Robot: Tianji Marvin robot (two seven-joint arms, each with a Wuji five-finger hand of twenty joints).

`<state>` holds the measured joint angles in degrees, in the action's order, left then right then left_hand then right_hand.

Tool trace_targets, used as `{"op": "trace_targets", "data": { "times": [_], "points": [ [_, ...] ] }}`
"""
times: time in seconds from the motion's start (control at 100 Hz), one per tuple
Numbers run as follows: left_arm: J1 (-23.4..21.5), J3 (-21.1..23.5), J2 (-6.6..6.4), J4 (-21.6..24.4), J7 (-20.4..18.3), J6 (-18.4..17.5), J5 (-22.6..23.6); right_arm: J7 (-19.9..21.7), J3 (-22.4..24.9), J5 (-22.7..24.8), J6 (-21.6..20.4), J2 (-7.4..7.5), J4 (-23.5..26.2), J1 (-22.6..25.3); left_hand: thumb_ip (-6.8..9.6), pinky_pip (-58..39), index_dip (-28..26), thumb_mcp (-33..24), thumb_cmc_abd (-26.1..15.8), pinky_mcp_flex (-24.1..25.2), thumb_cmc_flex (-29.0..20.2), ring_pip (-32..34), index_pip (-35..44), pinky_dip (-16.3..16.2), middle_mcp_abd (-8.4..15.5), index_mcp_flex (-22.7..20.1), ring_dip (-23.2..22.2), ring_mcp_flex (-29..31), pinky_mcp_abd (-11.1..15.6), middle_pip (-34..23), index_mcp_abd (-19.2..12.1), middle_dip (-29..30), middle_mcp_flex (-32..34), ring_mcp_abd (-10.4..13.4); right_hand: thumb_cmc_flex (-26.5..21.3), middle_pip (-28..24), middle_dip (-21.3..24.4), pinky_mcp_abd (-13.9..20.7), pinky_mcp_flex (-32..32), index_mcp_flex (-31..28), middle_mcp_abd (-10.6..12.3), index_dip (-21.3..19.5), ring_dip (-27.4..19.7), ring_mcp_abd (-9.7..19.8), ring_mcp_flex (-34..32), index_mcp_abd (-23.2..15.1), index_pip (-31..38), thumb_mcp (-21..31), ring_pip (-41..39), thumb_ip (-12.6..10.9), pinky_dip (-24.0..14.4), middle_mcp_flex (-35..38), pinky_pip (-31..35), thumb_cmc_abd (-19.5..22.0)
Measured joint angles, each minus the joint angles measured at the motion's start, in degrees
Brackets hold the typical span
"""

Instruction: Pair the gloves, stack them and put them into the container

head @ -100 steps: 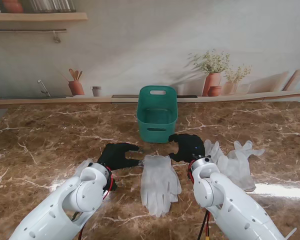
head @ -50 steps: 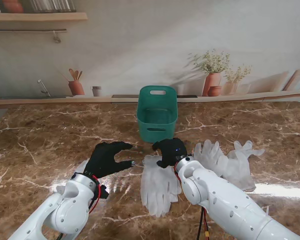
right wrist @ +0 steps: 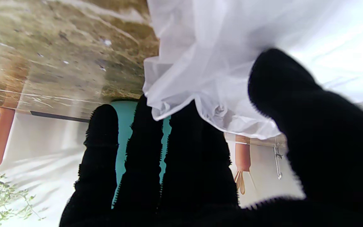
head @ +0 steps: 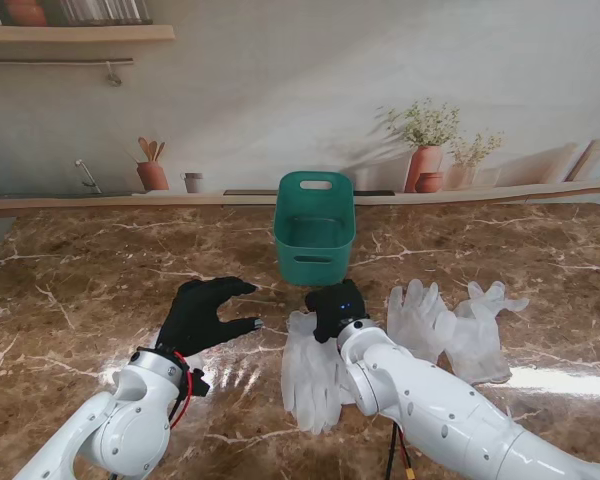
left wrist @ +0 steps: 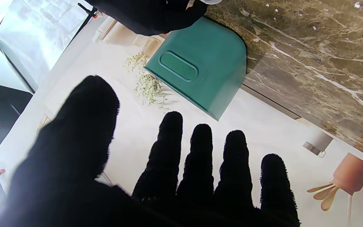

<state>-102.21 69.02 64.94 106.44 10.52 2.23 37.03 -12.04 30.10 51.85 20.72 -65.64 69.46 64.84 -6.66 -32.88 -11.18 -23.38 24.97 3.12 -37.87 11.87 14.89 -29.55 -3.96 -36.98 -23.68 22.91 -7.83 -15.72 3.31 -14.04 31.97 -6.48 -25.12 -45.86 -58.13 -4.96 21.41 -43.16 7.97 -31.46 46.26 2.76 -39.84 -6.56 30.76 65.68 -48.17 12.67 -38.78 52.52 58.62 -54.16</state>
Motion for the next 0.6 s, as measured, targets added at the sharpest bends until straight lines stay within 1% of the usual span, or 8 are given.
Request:
{"op": "trace_targets", "data": {
  "times": [0.03, 0.09, 0.13, 0.19, 0.26, 0.33, 0.45, 0.6],
  "points": [
    [0.0, 0.0, 0.01, 0.0, 0.1, 0.0, 0.0, -0.6, 0.0, 0.0, -0.1, -0.06, 0.0, 0.1, 0.00, 0.0, 0.0, 0.0, 0.0, 0.0, 0.0, 0.0, 0.0, 0.0, 0.0, 0.0, 0.0, 0.0, 0.0, 0.0, 0.0, 0.0, 0.0, 0.0, -1.1, 0.8, -0.6, 0.1, -1.0, -4.4, 0.0, -1.7, 0.4, 0.0, 2.8, -4.6, 9.2, -0.4, 0.0, 2.4, -0.5, -2.6, 0.0, -0.8],
    [-0.1, 0.1, 0.03, -0.1, 0.3, -0.1, 0.0, -1.3, 0.0, -0.1, -0.4, -0.15, 0.0, 0.3, 0.00, 0.0, 0.0, 0.0, 0.0, 0.0, 0.0, 0.0, 0.0, 0.0, 0.0, 0.0, 0.1, 0.0, 0.0, 0.0, -0.1, 0.0, 0.0, 0.0, -2.3, 4.2, 0.0, 0.4, -1.9, -8.9, 0.0, -4.5, 0.4, 0.1, 6.4, -10.1, 18.1, 0.5, 1.6, 2.8, -1.2, -6.6, 0.0, -0.8],
    [-0.1, 0.1, 0.04, -0.1, 0.3, -0.1, 0.0, -1.6, 0.1, -0.1, -0.8, -0.19, 0.0, 0.5, 0.00, 0.0, 0.0, 0.0, 0.0, 0.0, 0.0, 0.0, 0.0, 0.0, 0.0, 0.0, 0.2, 0.0, -0.1, 0.0, -0.1, 0.0, 0.0, 0.0, -3.0, 8.3, 3.7, 0.8, -2.0, -10.2, -0.7, -9.1, -2.7, 0.0, 8.0, -12.0, 20.0, 1.2, 4.9, 2.9, -1.3, -9.4, 0.0, -0.8],
    [-0.1, 0.3, 0.05, -0.1, 0.4, -0.2, 0.0, -1.9, 0.6, -0.1, -2.3, -0.19, 0.0, 0.9, 0.00, 0.0, 0.0, 0.0, 0.0, 0.0, 0.0, 0.0, 0.0, 0.0, 0.0, 0.0, 0.3, 0.0, -0.5, 0.0, -0.1, 0.0, 0.0, 0.0, -5.3, 16.3, 15.4, 0.8, -1.2, -11.4, -2.3, -18.6, -11.1, -0.1, 8.3, -13.5, 19.9, 2.5, 14.1, 3.3, -1.3, -11.2, 0.0, -0.8],
    [-0.2, 0.3, 0.05, -0.1, 0.4, -0.3, 0.0, -2.1, 1.6, 0.0, -4.6, -0.14, 0.2, 1.6, 0.00, 0.0, 0.0, 0.0, -0.6, 0.0, 0.0, 0.0, 0.1, 0.0, 0.0, 0.0, 0.3, 0.0, -0.5, 0.1, -0.1, 0.0, 0.0, 0.0, -6.9, 21.2, 23.9, -0.3, 3.6, -12.6, -3.6, -25.6, -16.7, -2.0, -1.8, -13.7, 19.3, 2.6, 19.8, 3.3, -1.3, -6.8, 0.1, -1.0],
    [-0.2, 0.4, 0.05, -0.1, 0.4, -0.3, 0.0, -2.2, 3.3, -0.3, -6.6, -0.13, 0.6, 2.7, 0.00, 0.0, 0.0, 0.0, -0.6, 0.0, 0.0, 0.0, 0.1, 0.0, 0.0, 0.0, 0.3, 0.0, -0.5, 0.1, -0.1, 0.0, 0.0, 0.0, -6.8, 22.2, 28.4, -1.2, 11.8, -14.8, -3.8, -30.1, -18.2, -2.5, -12.9, -13.8, 19.4, 1.8, 21.2, 3.4, -1.2, 2.5, 4.7, -3.4],
    [-0.2, 0.6, 0.06, -0.1, 0.4, -0.4, 0.0, -3.6, 6.3, -3.2, -9.2, -0.33, 1.3, 4.7, 0.00, 0.1, 0.0, 0.6, -0.6, 0.0, 0.0, 0.0, 0.1, 0.0, 0.0, 0.0, 0.3, 0.0, -0.5, 0.1, -0.1, 0.1, 0.0, 0.0, -10.5, 18.7, 22.7, -1.8, 21.9, -19.4, -2.4, -32.7, -14.3, -2.6, -27.2, -13.7, 22.8, -0.8, 13.9, 5.4, -0.4, 18.2, 14.3, -7.9],
    [-0.3, 0.8, 0.07, -0.1, 0.4, -0.3, -0.1, -4.0, 8.6, -4.2, -11.0, -0.42, 1.8, 6.4, 0.00, 0.2, -0.2, 0.6, -0.6, 0.0, 0.0, 0.0, 0.2, 0.0, 0.0, -1.3, 0.3, 0.0, -0.5, 0.1, -0.1, 0.1, 0.0, 0.0, -13.1, 15.0, 17.2, -1.9, 23.3, -20.7, -1.5, -33.2, -9.9, -2.2, -29.3, -13.6, 24.2, -1.7, 8.5, 5.6, 0.0, 20.5, 17.0, -9.0]
  ]
}}
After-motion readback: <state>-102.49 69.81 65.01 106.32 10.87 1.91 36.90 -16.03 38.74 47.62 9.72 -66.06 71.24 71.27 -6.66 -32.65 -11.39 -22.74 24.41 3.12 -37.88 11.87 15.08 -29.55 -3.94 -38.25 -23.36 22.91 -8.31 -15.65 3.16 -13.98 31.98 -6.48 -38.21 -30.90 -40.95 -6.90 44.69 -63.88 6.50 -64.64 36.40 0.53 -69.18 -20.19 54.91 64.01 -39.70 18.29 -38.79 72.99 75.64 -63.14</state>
